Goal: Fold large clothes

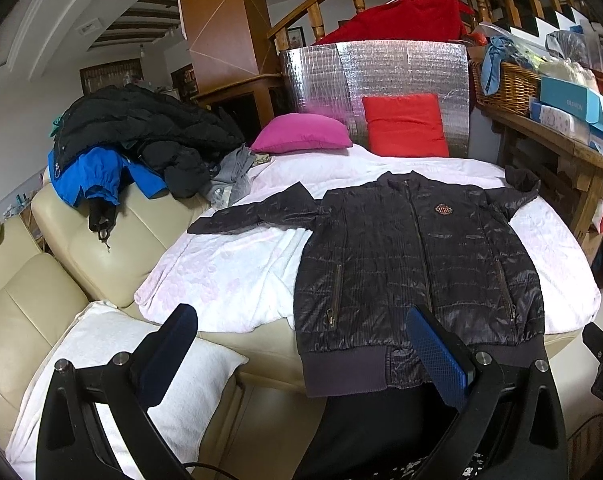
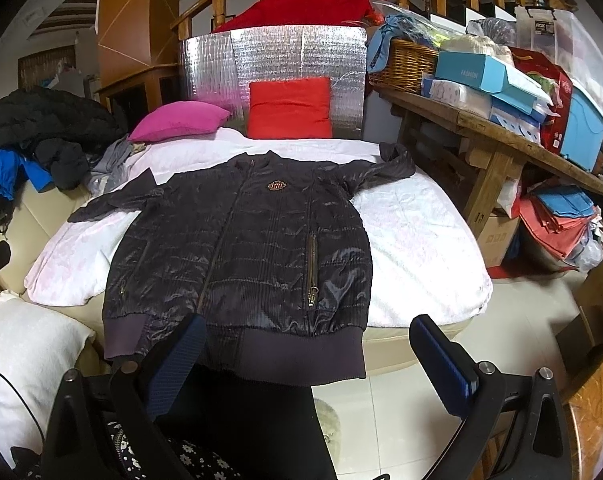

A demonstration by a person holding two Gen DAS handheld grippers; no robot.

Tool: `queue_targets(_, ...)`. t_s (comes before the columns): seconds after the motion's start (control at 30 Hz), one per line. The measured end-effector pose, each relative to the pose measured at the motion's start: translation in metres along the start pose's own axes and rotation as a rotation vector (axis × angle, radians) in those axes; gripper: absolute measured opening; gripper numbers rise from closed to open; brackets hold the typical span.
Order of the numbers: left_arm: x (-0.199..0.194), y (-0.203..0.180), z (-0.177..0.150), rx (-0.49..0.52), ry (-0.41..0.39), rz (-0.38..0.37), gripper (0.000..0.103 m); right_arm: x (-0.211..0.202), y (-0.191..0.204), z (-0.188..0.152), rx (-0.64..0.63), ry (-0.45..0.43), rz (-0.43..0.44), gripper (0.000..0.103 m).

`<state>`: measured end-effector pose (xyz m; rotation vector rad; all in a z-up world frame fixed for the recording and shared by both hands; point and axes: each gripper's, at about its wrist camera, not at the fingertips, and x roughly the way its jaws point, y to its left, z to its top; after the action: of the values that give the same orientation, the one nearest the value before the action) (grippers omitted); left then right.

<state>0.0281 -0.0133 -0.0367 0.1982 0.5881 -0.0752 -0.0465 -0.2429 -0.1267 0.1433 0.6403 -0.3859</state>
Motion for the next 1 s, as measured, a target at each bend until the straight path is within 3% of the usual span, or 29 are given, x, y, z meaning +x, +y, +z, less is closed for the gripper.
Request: queue_targets(1.0,-0.0007,0.0002,0.0005,-0.002,-0.009,0.003,0.103,-0.0015,0.0016,0.0018,-0.002,-0.008,0.001,0.103)
